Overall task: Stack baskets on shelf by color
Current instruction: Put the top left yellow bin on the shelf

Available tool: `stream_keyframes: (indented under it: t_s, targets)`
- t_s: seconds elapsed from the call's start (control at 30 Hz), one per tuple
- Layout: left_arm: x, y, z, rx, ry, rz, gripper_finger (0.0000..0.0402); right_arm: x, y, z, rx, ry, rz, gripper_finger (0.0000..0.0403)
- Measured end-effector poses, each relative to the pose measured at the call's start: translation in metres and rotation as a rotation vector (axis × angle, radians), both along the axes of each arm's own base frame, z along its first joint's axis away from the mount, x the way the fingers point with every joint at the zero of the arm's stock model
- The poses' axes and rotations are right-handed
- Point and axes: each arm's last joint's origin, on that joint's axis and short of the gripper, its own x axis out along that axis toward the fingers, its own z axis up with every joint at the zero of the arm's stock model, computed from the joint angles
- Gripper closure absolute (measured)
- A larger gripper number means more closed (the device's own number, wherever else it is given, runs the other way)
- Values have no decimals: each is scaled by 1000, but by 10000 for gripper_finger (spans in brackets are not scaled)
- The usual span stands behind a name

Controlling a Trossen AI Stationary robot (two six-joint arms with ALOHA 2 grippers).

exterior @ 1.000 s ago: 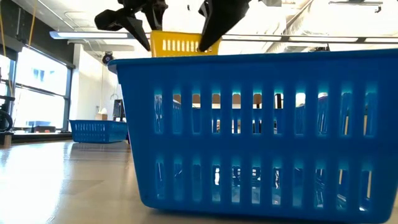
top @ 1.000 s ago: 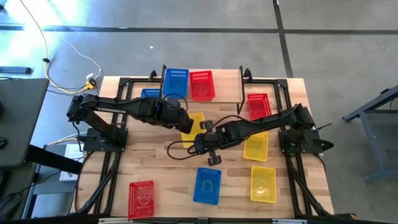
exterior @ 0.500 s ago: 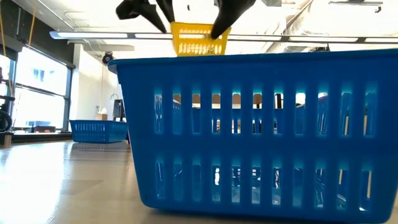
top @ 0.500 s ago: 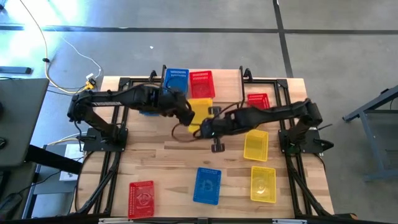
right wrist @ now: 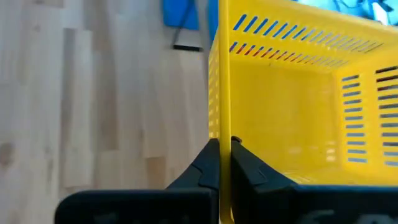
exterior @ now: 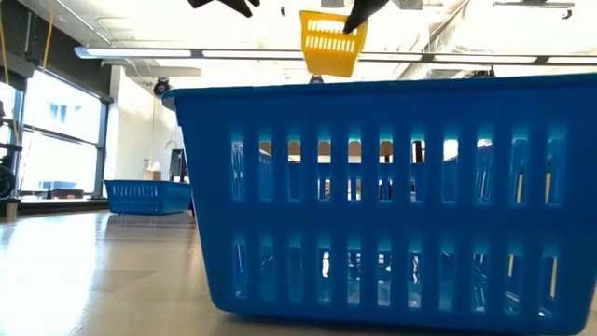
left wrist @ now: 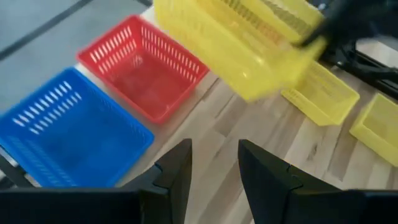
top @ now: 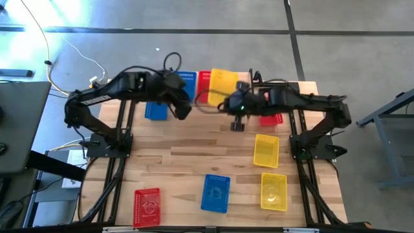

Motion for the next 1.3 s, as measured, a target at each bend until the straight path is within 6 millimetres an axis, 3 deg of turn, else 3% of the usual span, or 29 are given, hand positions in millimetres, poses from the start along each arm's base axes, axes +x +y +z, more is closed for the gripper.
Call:
stream_keyframes:
  t_s: [0.27, 0.73, 0.87, 1.3]
  targets:
    - [-24, 5, 16, 74, -12, -82, 282, -26, -32, 17, -41, 5, -36, 403]
    - [-43, 29, 12, 67, 72, -6, 282, -47, -82, 10, 75, 103, -18, 403]
    - [-48, 38, 12, 64, 72, 36, 282, -50, -92, -8, 90, 122, -35, 403]
    - [-57, 53, 12, 61, 73, 106, 282, -51, -93, -59, 153, 203, 40, 403]
